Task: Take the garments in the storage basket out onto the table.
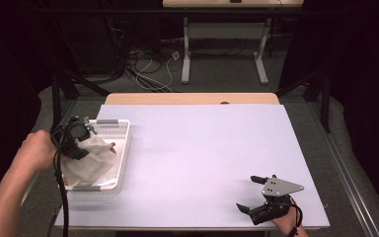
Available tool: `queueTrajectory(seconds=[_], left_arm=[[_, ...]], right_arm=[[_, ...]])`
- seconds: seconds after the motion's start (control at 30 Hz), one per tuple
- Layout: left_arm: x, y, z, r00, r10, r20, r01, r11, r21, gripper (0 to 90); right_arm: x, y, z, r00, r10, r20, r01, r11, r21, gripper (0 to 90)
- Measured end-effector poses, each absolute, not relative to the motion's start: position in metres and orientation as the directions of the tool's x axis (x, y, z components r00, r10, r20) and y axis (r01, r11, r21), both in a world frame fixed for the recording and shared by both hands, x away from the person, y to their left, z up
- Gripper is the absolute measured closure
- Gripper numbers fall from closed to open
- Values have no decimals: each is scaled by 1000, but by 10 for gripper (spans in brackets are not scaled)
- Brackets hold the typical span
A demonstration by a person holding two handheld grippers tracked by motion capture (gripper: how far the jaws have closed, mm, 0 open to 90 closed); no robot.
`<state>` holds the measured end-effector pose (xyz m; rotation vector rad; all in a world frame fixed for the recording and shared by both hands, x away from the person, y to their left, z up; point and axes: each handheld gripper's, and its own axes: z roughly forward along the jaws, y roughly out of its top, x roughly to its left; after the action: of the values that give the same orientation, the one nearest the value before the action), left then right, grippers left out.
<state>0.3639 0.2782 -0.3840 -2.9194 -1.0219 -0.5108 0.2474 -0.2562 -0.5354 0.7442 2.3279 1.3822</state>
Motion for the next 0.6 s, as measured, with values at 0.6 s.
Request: queueTrajectory(seconds=[0.6], left_arm=[[368, 275, -369, 772, 538, 339, 544, -835, 86, 657]], right_arm=[[247, -255, -536, -807, 591, -19, 267, 394, 880, 0]])
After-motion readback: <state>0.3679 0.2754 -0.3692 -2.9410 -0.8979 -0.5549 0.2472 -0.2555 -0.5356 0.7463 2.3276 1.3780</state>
